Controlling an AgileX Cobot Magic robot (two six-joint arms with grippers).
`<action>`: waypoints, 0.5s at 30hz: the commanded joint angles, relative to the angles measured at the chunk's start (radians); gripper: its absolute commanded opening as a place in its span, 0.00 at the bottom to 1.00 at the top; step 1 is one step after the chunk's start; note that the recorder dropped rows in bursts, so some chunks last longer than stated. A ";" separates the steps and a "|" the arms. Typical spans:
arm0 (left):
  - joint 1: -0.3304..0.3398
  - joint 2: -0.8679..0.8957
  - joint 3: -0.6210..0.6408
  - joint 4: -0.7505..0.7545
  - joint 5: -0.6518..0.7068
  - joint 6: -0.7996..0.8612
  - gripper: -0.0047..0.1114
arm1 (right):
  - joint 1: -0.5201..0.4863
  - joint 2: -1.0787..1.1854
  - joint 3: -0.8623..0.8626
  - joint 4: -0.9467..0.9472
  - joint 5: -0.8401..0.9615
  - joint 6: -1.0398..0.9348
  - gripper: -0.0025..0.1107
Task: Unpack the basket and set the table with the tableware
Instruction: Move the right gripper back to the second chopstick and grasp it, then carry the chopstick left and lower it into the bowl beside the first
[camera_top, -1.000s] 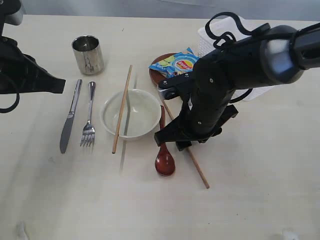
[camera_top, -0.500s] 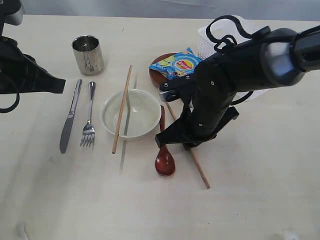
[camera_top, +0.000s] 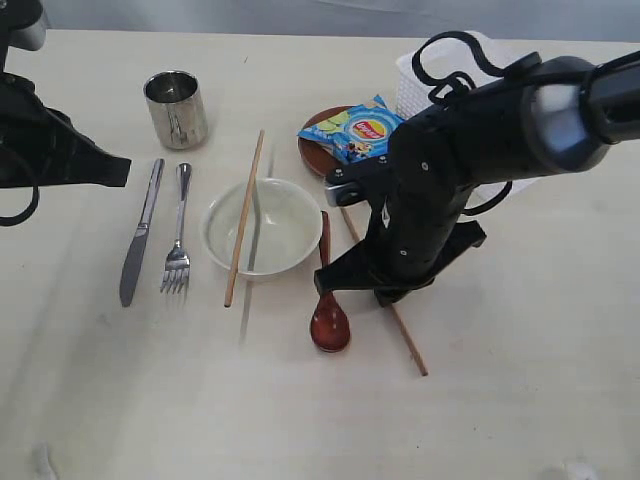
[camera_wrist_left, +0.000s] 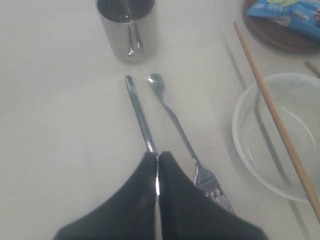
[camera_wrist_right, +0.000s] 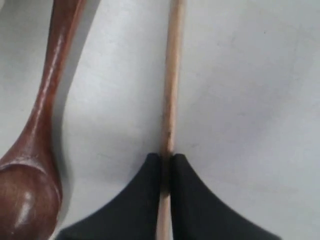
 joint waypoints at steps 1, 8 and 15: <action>0.003 -0.005 0.005 0.004 -0.003 0.000 0.04 | -0.006 0.002 0.006 -0.005 0.009 0.031 0.02; 0.003 -0.005 0.005 0.004 -0.003 0.000 0.04 | -0.006 -0.018 -0.024 -0.034 0.049 0.093 0.02; 0.003 -0.005 0.005 0.004 -0.003 0.000 0.04 | -0.006 -0.135 -0.126 -0.096 0.211 0.162 0.02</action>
